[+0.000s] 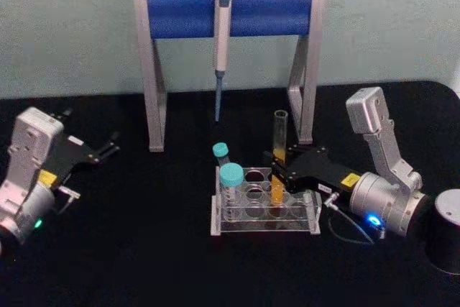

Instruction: Pick up the test tube from the test tube rack, shake it, then place it back into the test tube rack.

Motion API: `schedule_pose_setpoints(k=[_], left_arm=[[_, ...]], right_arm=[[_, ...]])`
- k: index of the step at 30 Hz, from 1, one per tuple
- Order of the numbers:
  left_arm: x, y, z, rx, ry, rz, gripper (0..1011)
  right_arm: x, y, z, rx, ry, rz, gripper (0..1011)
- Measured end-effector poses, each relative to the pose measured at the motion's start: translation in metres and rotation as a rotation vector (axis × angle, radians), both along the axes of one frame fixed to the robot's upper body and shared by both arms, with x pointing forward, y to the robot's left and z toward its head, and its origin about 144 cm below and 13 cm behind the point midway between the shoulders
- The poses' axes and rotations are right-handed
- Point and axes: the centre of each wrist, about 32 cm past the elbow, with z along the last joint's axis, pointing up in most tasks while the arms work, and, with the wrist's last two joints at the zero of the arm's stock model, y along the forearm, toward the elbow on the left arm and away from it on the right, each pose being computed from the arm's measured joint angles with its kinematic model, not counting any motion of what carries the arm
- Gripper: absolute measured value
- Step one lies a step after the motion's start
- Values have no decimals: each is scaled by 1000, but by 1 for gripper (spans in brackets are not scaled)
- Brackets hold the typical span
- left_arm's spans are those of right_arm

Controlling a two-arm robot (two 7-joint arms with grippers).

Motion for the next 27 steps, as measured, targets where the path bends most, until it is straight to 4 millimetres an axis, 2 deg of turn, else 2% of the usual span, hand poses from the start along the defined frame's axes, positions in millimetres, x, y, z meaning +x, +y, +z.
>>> schedule_pose_setpoints(k=[19,22,23,25,27], left_arm=[[0,0,0,0,0,0,1001],[0,0,0,0,0,0,1001],[0,0,0,0,0,0,1002],[0,0,0,0,0,0,1001],[0,0,0,0,0,0,1001]], right_arm=[[1,1,-1,-6,0,-3,225],[1,1,-1,-7,0,-4,278],[1,1,-1,-7,0,-4,339],[1,1,-1,-7,0,-4,380],[1,1,-1,-7,0,-3,463]])
